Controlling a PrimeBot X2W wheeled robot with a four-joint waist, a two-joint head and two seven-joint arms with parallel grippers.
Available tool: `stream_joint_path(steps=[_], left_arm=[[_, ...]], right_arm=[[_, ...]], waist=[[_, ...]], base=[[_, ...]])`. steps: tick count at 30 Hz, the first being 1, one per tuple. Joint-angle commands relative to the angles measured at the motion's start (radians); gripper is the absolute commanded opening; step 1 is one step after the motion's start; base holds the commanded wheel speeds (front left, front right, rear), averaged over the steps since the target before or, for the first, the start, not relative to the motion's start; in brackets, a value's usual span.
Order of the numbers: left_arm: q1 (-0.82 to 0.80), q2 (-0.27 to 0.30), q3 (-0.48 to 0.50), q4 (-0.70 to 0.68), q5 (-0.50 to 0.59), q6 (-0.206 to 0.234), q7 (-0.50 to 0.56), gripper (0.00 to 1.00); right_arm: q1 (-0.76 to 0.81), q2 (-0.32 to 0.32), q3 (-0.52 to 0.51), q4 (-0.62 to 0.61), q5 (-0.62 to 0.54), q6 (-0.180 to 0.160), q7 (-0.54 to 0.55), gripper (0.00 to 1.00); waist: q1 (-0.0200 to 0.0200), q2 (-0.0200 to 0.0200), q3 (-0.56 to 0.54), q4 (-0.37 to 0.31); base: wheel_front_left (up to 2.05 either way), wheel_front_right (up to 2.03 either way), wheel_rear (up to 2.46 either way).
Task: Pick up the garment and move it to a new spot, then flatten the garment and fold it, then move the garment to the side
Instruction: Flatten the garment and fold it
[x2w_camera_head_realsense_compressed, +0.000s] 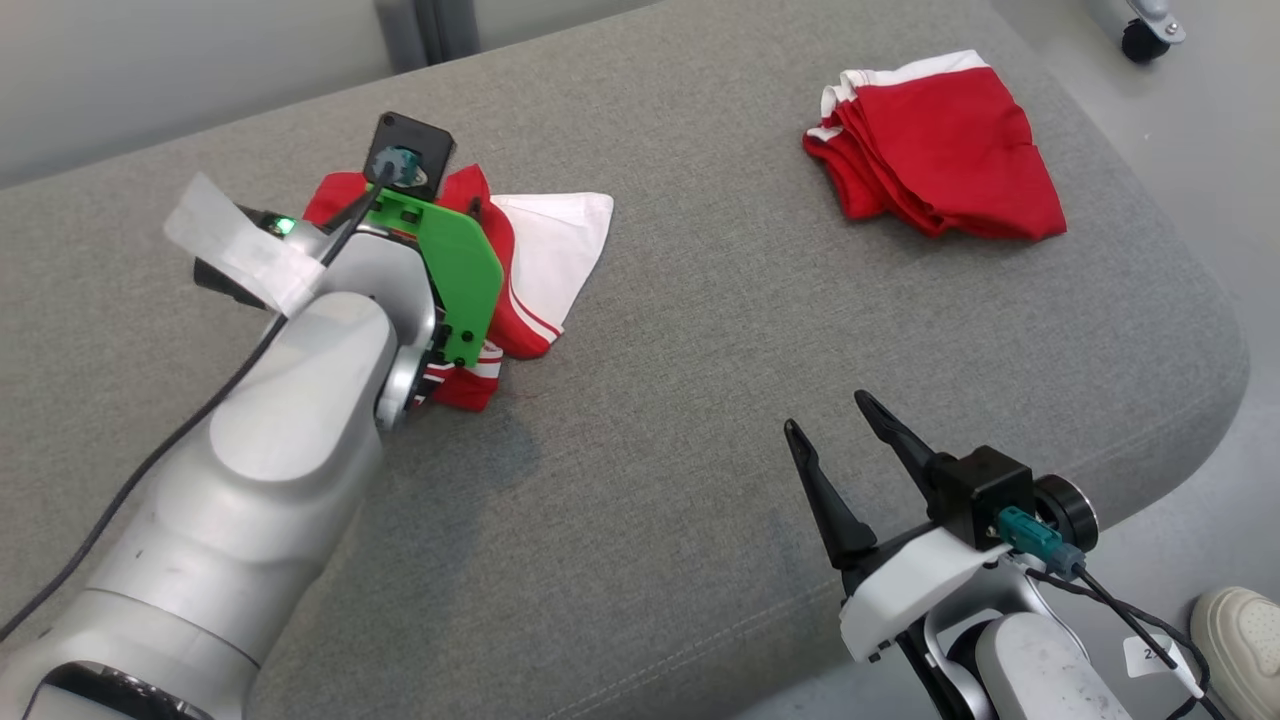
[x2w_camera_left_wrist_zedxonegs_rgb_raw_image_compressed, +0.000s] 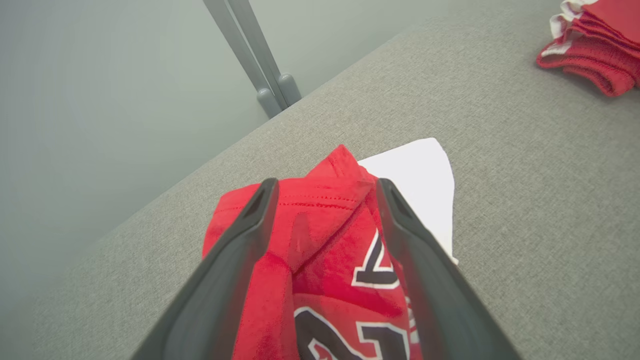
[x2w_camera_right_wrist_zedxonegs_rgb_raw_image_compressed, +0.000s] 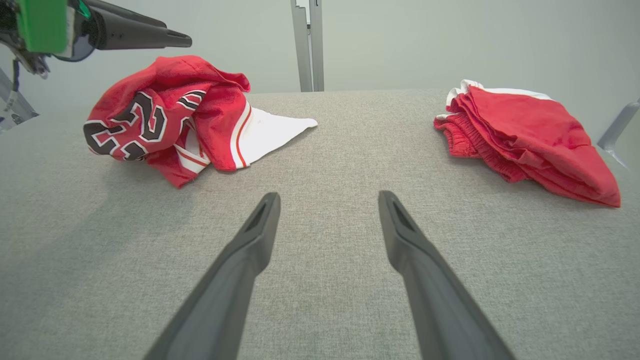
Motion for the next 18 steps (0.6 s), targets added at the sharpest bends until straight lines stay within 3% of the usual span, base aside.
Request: stream_joint_path(steps=[1,13,14,15,16,18], left_arm=[[-0.030,0.016,-0.001,0.024,0.010,-0.004,0.011,1.00],[-0.070,0.054,-0.001,0.133,-0.010,-0.035,0.046,1.00],[-0.070,0.049,0.002,0.141,-0.016,-0.032,0.038,0.47],[-0.070,0.045,0.002,0.144,-0.018,-0.030,0.036,0.11],[-0.069,0.042,0.002,0.149,-0.022,-0.030,0.032,0.00],[-0.068,0.038,0.002,0.156,-0.024,-0.033,0.025,0.00]], right_arm=[[-0.010,0.000,0.003,0.001,0.006,-0.001,-0.007,1.00],[-0.026,0.000,-0.008,0.009,0.015,-0.001,-0.030,1.00],[-0.029,0.000,-0.003,0.011,0.016,-0.001,-0.031,1.00],[-0.032,0.000,-0.001,0.011,0.016,-0.001,-0.030,1.00],[-0.035,-0.001,0.000,0.012,0.016,-0.001,-0.031,1.00],[-0.039,0.000,0.001,0.015,0.016,-0.001,-0.031,1.00]], waist=[[0.0000,0.0000,0.031,-0.026],[0.0000,0.0000,0.093,-0.026],[0.0000,0.0000,0.095,-0.021],[0.0000,0.0000,0.096,-0.019],[0.0000,0.0000,0.096,-0.016],[0.0000,0.0000,0.094,-0.011]], base=[[0.00,0.00,0.00],[0.00,0.00,0.00],[0.00,0.00,0.00],[0.00,0.00,0.00],[0.00,0.00,0.00],[0.00,0.00,0.00]])
